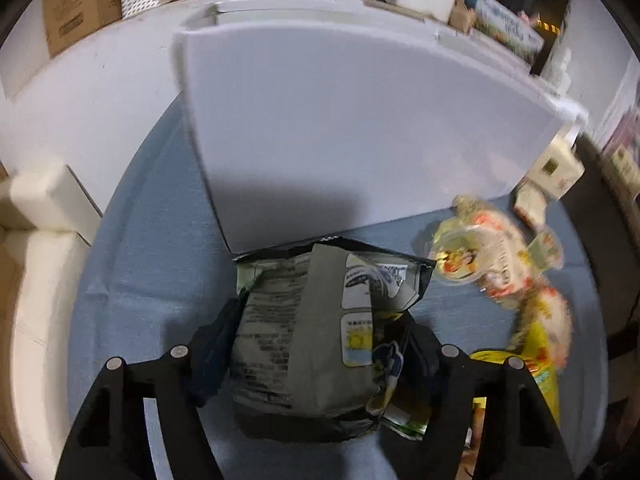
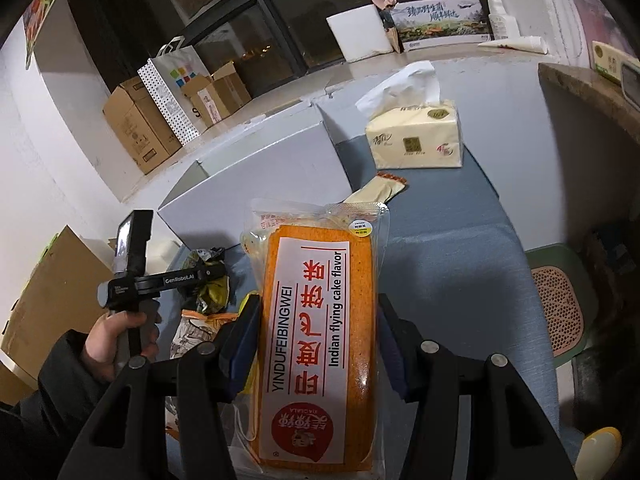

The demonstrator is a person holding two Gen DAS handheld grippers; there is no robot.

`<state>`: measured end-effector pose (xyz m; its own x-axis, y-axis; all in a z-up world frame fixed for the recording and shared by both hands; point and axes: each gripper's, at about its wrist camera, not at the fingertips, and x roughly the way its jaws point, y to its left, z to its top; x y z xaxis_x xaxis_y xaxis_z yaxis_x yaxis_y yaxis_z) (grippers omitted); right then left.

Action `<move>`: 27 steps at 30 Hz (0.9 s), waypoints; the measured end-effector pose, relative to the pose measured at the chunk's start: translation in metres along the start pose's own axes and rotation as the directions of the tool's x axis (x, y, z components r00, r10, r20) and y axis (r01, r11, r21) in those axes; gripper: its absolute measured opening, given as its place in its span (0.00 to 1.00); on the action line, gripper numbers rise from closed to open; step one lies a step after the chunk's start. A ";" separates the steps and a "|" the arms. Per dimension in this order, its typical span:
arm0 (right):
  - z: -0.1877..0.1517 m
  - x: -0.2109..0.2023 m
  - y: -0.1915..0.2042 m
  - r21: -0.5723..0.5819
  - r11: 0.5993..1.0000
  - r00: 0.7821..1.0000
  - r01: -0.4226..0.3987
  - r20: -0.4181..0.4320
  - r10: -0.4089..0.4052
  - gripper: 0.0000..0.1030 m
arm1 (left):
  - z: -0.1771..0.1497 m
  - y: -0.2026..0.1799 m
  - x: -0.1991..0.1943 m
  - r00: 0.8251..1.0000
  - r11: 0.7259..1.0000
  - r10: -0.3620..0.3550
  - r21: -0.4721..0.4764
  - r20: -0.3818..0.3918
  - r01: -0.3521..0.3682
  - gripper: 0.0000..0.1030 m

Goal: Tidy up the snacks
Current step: 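Lower the orange cake packet and grey packet into the white box with both grippers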

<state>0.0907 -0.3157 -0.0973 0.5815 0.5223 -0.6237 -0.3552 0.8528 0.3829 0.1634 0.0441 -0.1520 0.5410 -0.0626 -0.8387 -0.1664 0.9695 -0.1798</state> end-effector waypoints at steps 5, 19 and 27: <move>0.001 0.005 0.005 -0.017 1.000 1.000 -0.006 -0.004 0.006 0.57 | -0.006 0.006 -0.041 0.994 1.000 -0.028 0.007 0.109 0.027 0.70; 0.111 0.045 0.082 -0.234 0.970 0.995 -0.065 0.056 0.080 0.58 | 0.092 -0.011 -0.127 0.934 0.994 -0.108 0.063 0.341 0.092 0.70; 0.198 0.117 0.097 -0.214 0.977 0.998 -0.007 0.060 0.020 0.58 | 0.152 -0.019 -0.095 0.943 0.997 -0.071 0.035 0.326 0.063 0.70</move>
<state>0.2694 -0.1725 0.0020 0.6171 0.5381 -0.5742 -0.5076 0.8297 0.2322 0.2406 0.0678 0.0095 0.7904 -0.0510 -0.6105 -0.1031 0.9712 -0.2147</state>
